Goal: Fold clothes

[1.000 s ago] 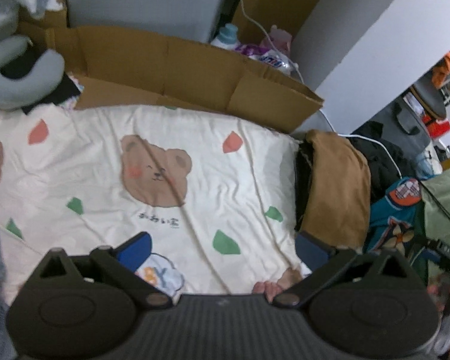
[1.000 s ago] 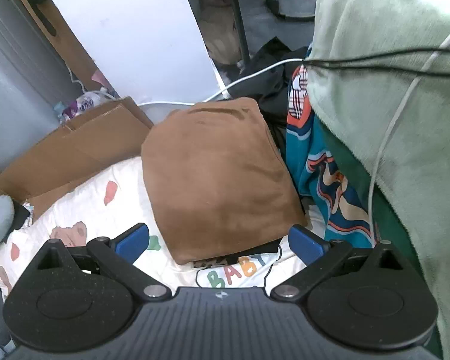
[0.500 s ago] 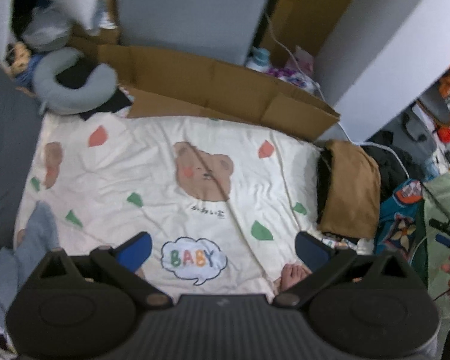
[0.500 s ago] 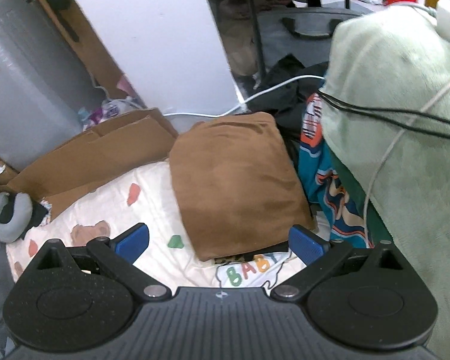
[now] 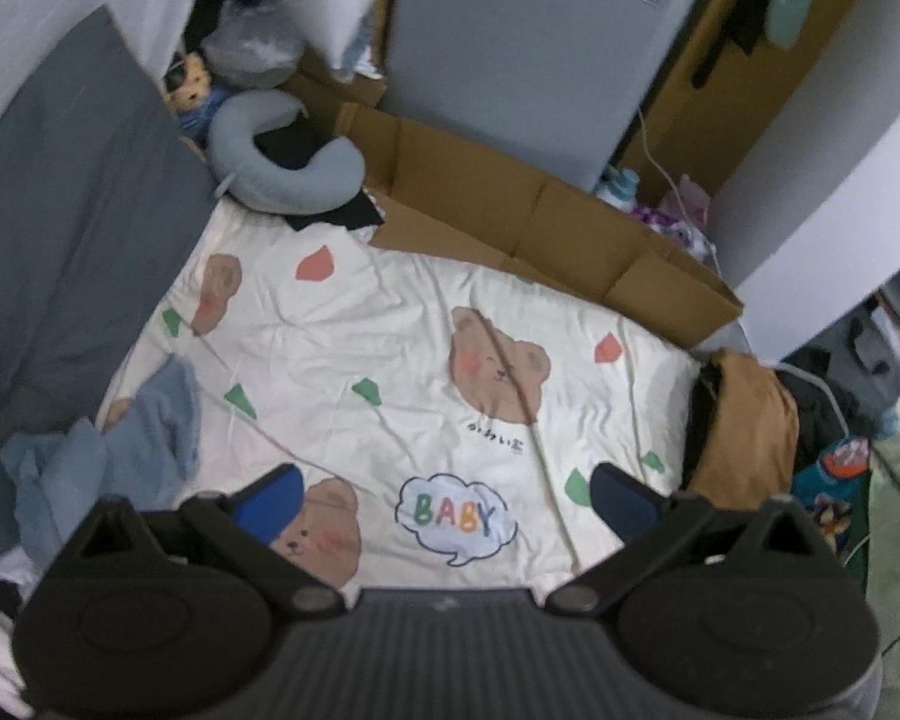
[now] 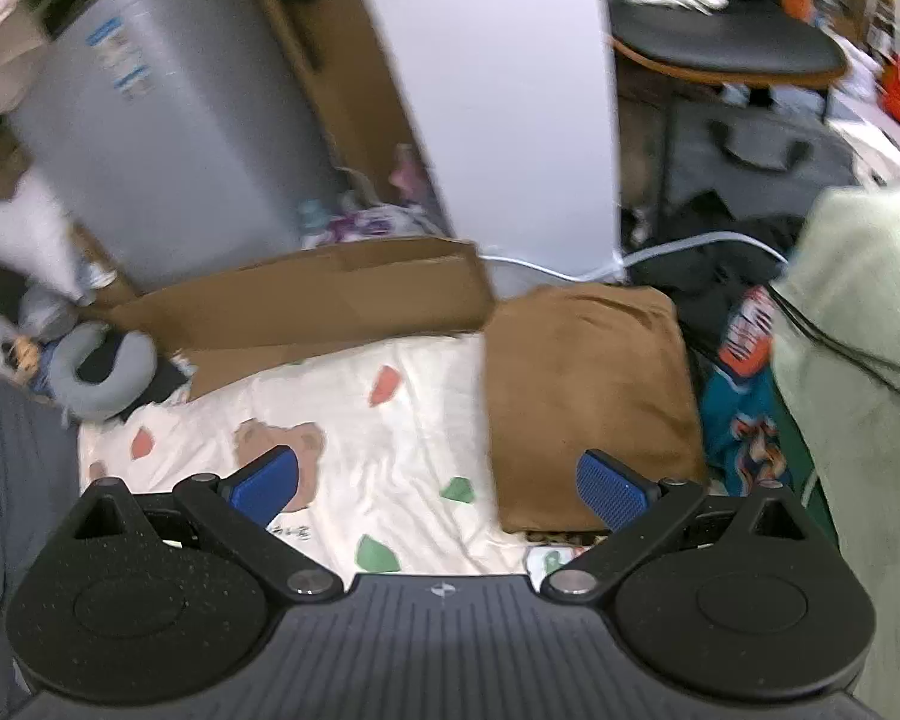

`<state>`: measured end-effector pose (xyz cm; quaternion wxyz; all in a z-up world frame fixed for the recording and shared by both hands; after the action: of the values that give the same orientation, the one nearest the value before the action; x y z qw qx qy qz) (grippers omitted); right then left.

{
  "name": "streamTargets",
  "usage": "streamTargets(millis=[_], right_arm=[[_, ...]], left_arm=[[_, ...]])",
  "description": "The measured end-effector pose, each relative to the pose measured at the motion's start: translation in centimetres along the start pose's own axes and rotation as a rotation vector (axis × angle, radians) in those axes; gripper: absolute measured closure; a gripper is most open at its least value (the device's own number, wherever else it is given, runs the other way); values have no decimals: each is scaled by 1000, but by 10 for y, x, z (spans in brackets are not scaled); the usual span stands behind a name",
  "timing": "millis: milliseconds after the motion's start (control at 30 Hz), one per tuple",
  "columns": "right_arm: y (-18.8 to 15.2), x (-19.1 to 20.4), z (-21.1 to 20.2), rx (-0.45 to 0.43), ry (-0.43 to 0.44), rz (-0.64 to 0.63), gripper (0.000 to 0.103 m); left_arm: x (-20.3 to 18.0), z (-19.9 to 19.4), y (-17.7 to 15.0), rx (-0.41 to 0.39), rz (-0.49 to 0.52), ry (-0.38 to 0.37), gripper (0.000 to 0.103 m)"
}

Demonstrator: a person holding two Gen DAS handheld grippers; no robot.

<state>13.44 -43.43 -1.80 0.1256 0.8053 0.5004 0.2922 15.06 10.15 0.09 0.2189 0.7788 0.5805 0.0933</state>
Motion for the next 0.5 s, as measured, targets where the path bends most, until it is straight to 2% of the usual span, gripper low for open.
streamTargets(millis=[167,333,500], right_arm=[[5,44,-17,-5,15,-60,1],[-2,99,-37,26,86,-117,1],[-16,158,-55,42,144,-188,1]], left_arm=[[1,1,-20,-45,-40,3,0],[-6,1,-39,-53,-52,39,0],[-9,-8,-54,-84,-62,40,0]])
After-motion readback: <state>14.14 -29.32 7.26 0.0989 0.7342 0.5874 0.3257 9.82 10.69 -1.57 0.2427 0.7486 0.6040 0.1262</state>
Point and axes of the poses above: each gripper's, at about its wrist camera, not at the fingertips, and z roughly the way its jaws point, x to its left, y to its top, the point moved 8 cm from there along z, roughly the way its jaws point, and after that the axes turned 9 degrees about z, right-handed, at the moved point
